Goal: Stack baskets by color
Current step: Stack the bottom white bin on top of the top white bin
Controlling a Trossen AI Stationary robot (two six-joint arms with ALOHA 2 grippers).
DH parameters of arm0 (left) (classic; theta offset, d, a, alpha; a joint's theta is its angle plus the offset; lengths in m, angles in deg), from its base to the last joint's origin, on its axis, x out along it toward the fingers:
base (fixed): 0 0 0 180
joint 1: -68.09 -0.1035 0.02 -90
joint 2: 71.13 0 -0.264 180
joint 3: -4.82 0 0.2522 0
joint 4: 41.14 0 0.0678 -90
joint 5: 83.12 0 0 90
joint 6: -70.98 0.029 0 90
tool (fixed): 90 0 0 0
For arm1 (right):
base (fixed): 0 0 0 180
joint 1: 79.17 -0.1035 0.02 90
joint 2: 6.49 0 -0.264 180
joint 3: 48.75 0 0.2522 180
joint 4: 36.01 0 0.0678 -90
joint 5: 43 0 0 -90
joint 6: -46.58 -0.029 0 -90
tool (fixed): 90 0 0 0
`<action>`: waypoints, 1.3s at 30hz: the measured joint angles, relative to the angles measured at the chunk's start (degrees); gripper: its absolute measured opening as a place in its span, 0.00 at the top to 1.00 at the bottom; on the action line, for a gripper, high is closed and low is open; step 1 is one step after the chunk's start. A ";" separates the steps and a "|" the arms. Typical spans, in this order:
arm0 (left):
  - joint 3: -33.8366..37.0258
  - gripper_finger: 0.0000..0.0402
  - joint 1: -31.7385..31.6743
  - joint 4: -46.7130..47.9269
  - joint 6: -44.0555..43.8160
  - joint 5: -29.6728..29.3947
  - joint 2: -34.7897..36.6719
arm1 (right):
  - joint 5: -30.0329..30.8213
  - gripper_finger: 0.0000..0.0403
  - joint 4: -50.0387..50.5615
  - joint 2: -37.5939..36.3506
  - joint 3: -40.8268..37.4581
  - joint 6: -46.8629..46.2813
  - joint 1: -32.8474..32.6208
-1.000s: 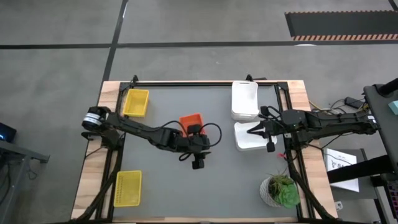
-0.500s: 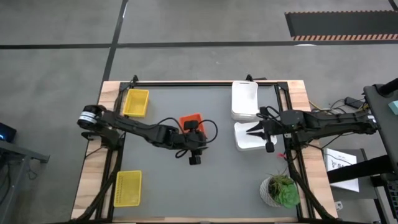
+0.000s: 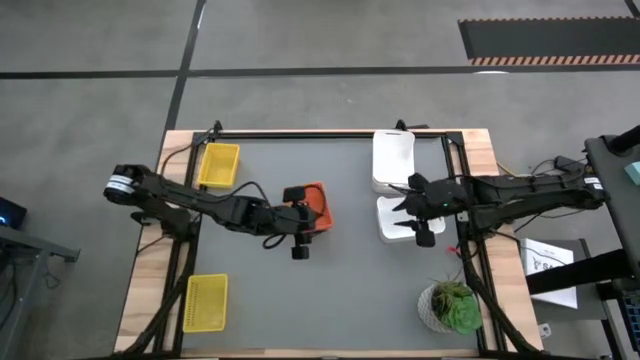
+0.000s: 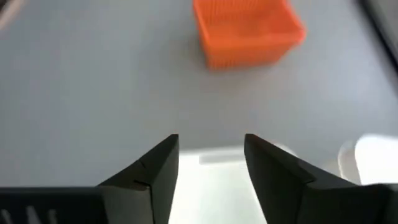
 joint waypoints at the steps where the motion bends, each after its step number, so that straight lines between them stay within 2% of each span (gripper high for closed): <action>1: 0.98 0.59 0.00 -0.93 0.19 -0.28 0.97 | -0.01 0.55 3.23 1.33 1.82 -0.71 -0.16; 8: 6.30 0.59 -0.02 -10.45 4.87 -4.13 5.52 | -0.05 0.54 24.58 12.16 11.04 -6.69 -3.80; 14: 7.97 0.59 -0.04 -16.96 13.64 -6.18 7.66 | -0.04 0.54 35.38 20.13 14.67 -10.96 -6.89; 21: 7.29 0.59 -0.04 -18.95 24.94 -10.38 9.85 | -1.11 0.54 35.36 24.92 13.43 -11.48 -7.71; 28: 7.75 0.59 -0.07 -18.69 31.44 -23.35 14.99 | -1.03 0.61 31.28 29.37 12.40 -10.84 -7.71; 31: 7.91 0.59 -0.07 -18.73 31.38 -26.94 17.82 | -0.99 0.68 28.79 31.20 12.40 -10.84 -7.71; 37: 13.70 0.59 0.04 -18.56 27.27 -27.13 23.48 | -1.02 0.93 26.29 34.92 12.96 -12.93 -7.71; 39: 16.07 0.59 0.04 -20.09 27.44 -27.42 25.31 | -1.25 0.96 26.28 36.20 13.88 -15.06 -7.77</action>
